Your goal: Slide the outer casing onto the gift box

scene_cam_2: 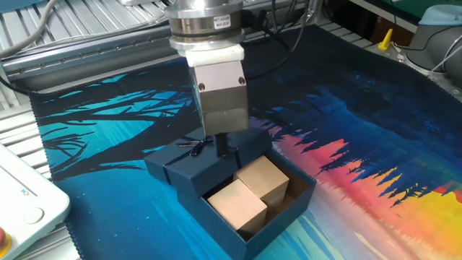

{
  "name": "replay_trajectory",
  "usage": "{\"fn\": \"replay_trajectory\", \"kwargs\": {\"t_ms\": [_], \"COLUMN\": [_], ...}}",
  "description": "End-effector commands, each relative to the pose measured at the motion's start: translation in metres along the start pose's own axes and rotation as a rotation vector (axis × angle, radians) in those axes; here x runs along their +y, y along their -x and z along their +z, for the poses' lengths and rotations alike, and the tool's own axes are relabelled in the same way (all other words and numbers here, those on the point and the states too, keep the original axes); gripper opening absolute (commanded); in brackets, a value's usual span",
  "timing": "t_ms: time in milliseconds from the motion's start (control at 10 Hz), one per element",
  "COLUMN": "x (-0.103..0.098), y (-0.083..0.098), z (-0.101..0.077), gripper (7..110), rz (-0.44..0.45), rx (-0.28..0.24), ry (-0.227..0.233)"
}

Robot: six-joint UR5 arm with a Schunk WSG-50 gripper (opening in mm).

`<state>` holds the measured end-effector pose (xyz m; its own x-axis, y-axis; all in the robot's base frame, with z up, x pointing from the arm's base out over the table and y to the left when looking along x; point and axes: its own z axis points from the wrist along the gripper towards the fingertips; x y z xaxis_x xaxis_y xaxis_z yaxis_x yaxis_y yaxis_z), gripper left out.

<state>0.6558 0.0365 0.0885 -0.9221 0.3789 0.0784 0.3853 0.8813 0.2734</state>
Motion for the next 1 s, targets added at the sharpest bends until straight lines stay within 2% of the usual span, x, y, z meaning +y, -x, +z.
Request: {"fn": "replay_trajectory", "kwargs": {"t_ms": [0, 200, 500, 900], "x": [-0.028, -0.052, -0.087, -0.124], "y": [0.012, 0.026, 0.054, 0.079], "z": [-0.005, -0.010, -0.009, 0.004], "gripper": [7, 7, 7, 7], "rz": [-0.068, -0.125, -0.195, -0.234], "rx": [-0.047, -0.076, -0.105, -0.134], "ry": [-0.109, -0.180, -0.276, -0.318]}}
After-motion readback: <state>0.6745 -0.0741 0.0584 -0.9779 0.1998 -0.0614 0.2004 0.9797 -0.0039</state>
